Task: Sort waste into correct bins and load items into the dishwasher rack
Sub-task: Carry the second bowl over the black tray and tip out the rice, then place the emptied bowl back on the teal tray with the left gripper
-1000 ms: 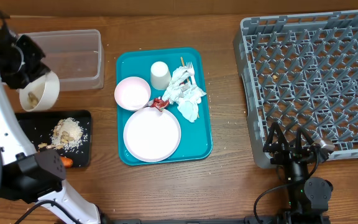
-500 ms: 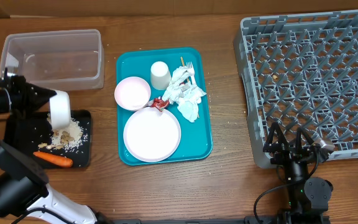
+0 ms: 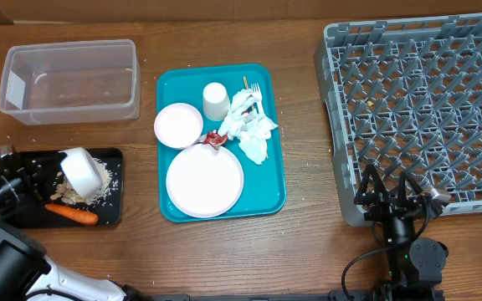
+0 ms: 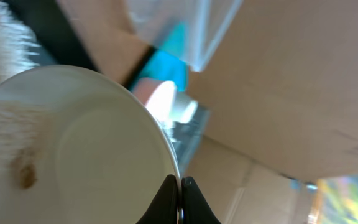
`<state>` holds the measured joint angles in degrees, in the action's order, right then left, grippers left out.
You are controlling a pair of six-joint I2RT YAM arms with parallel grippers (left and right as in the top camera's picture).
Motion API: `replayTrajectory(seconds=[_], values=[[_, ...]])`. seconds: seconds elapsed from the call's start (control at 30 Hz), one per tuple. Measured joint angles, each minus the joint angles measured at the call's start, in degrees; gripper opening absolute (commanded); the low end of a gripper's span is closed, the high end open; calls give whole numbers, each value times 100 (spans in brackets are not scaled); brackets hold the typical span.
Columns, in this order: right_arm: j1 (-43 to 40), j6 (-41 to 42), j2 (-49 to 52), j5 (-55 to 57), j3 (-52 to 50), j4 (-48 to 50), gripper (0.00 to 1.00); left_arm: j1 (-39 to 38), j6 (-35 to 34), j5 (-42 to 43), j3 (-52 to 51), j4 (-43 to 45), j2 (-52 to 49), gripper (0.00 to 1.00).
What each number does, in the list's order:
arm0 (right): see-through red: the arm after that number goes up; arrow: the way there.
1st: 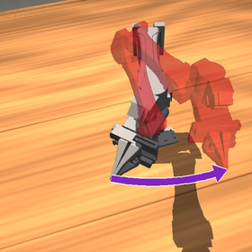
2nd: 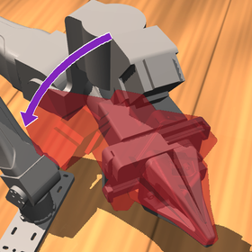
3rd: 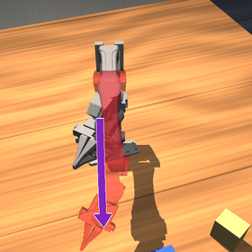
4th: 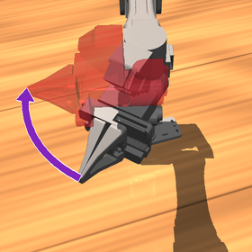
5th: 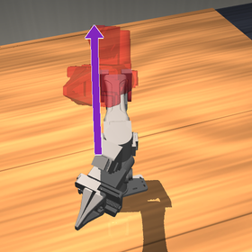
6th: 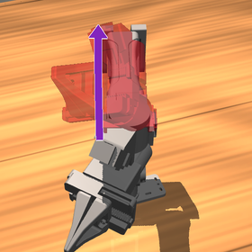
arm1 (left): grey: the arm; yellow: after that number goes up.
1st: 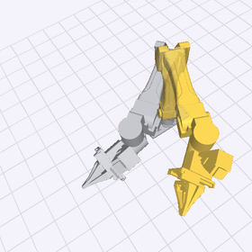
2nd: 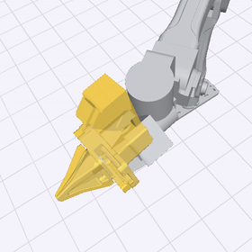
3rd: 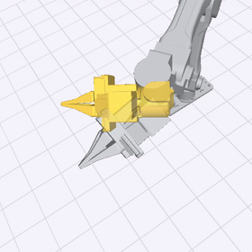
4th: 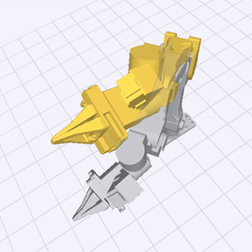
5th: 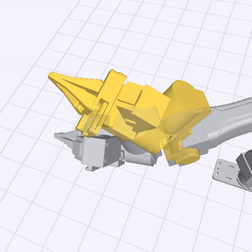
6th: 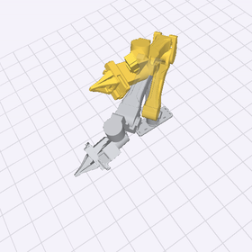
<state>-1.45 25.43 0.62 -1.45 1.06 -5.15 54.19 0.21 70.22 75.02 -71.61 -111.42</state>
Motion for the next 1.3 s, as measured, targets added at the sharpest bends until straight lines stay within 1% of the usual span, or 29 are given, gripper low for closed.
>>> replayTrajectory(seconds=[0.1, 0.17, 0.27, 0.47, 0.53, 0.57, 0.63, 0.7, 0.8, 0.83, 0.87, 0.9, 0.93, 0.97, 1.0, 1.03, 1.13, 1.17, 1.23, 1.27, 1.3], values=[[-2, 2, 0, 2, 0, 4, 100, 31, 0, 723, -96, -127, 0, 4], [-2, 0, 0, 2, 0, 2, 100, 31, 24, 944, -107, -142, 0, 4], [-2, -2, 0, 2, 0, 7, 100, 28, 17, 1095, -118, 90, 0, 4], [-2, 0, 0, 2, 0, 2, 100, 28, -24, 1255, -129, 39, -2, 4], [-2, 0, 0, 2, 0, 4, 100, 31, -68, 1285, -131, 190, -2, 4], [-2, 0, 0, 2, 0, 7, 100, 33, -63, 1320, -138, 44, -2, 4], [-2, -2, 0, 2, 0, 4, 100, 31, -46, 1392, -138, 37, -2, 4], [-2, 0, 0, 2, 0, 2, 100, 31, 7, 1432, -140, -293, -2, 4], [-2, 0, 0, 2, 0, 2, 100, 28, 87, 1447, -138, -179, -2, 4], [-2, 0, 0, 2, 0, 2, 100, 28, 153, 1445, -138, -350, -2, 4], [-2, 2, 0, 4, 0, 7, 100, 7, 358, 1436, -114, -706, -2, 4], [-2, 2, 0, 2, 0, 9, 100, -63, 772, 1423, -94, -1182, 33, 4], [-2, 0, 0, 4, 0, 2, 100, -120, 999, 1392, -55, -1416, 61, 4], [-2, 0, 0, 4, 0, 4, 100, -293, 1403, 1316, 190, -1967, 103, 4], [-2, 0, 0, 4, 0, 2, 100, -382, 1569, 1285, 328, -2076, 155, 4], [-2, 4, 0, 2, 0, 4, 100, -590, 1773, 1187, 680, -2374, 219, 4], [0, 2, 0, 2, 0, 7, 100, -1228, 2055, 1012, 1663, -2476, 503, 4], [-2, 0, 0, 0, 0, 2, 100, -1480, 2107, 973, 1982, -2457, 601, 4], [-2, 2, 0, 0, 0, 2, 100, -2361, 2087, 717, 2750, -2076, 872, 4], [0, 0, 0, 0, 0, 0, 100, -2575, 1919, 599, 2848, -1891, 901, 4], [-2, 0, -4, 4, 0, 4, 100, -2957, 1565, 138, 3053, -1327, 933, 4]])
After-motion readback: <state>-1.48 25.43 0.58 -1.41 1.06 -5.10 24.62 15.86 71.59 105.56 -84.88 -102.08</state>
